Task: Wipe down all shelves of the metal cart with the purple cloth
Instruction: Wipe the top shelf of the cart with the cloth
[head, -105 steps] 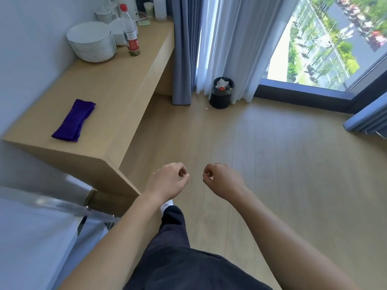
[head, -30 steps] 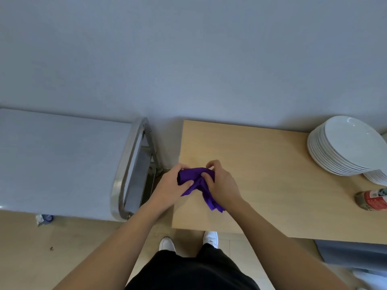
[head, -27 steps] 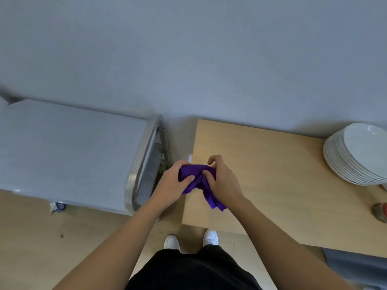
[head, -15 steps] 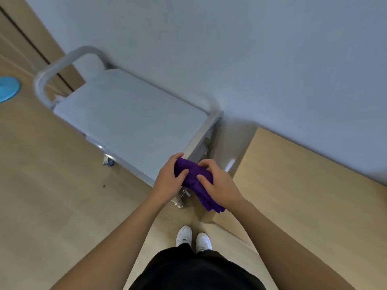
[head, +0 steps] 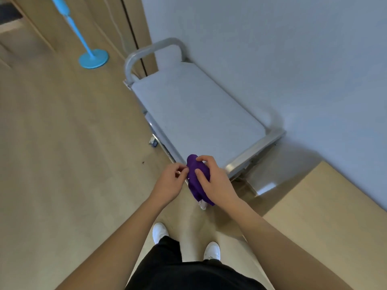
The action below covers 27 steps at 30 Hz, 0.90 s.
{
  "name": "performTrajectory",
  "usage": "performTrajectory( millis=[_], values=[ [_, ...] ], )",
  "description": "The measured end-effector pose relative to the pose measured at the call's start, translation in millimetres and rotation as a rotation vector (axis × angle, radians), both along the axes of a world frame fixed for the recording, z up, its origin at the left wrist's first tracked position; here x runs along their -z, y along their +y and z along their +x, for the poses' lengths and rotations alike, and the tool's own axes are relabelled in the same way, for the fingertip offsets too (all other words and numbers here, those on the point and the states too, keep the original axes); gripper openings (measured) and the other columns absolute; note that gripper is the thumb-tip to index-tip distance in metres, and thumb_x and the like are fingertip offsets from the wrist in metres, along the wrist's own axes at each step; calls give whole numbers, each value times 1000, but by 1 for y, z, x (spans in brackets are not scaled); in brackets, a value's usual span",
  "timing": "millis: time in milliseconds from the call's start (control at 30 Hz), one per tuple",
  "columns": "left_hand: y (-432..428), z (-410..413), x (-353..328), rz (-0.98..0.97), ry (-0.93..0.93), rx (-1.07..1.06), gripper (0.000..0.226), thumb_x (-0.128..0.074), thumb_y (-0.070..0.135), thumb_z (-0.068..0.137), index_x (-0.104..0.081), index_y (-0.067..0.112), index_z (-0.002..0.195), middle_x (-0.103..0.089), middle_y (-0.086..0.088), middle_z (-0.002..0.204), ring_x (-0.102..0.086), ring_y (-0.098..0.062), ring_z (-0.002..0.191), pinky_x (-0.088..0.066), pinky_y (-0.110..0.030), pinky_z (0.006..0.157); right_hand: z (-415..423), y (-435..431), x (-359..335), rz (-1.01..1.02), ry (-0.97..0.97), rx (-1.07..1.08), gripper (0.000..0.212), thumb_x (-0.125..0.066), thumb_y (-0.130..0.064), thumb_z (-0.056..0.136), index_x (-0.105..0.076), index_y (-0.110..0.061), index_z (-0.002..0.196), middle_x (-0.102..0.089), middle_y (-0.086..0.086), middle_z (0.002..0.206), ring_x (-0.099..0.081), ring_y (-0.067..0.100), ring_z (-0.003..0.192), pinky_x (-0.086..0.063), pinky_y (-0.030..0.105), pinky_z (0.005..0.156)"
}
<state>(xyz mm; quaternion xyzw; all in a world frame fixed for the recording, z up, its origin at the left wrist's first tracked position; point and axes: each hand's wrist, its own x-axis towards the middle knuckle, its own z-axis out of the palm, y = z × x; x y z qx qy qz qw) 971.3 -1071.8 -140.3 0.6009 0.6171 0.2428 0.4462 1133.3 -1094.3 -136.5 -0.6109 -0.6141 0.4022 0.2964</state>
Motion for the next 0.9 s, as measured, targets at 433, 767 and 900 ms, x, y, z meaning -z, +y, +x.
performTrajectory(
  millis=[433, 767, 900],
  values=[
    [90, -157, 9, 351, 730, 435, 57, -54, 55, 81, -48, 23, 128, -56, 7, 119, -55, -16, 107, -42, -32, 84, -150, 101, 1, -40, -45, -30, 36, -51, -19, 98, -47, -25, 134, -56, -8, 127, -55, 7, 108, -50, 31, 96],
    [165, -226, -2, 307, 425, 355, 20, -58, 17, 90, -55, 18, 110, -62, 4, 105, -60, -17, 88, -50, -35, 73, -211, 161, 6, -90, -180, -111, 73, -75, -23, 77, -39, -24, 141, -49, -2, 132, -49, 15, 117, -47, 28, 96],
    [194, -229, 0, 268, 276, 394, 29, -57, 15, 92, -56, 20, 121, -61, 6, 115, -59, -13, 98, -51, -34, 82, -212, 185, 12, -20, -304, 3, 50, -77, -34, 74, -55, -21, 117, -41, -1, 114, -42, 16, 107, -44, 24, 86]
  ],
)
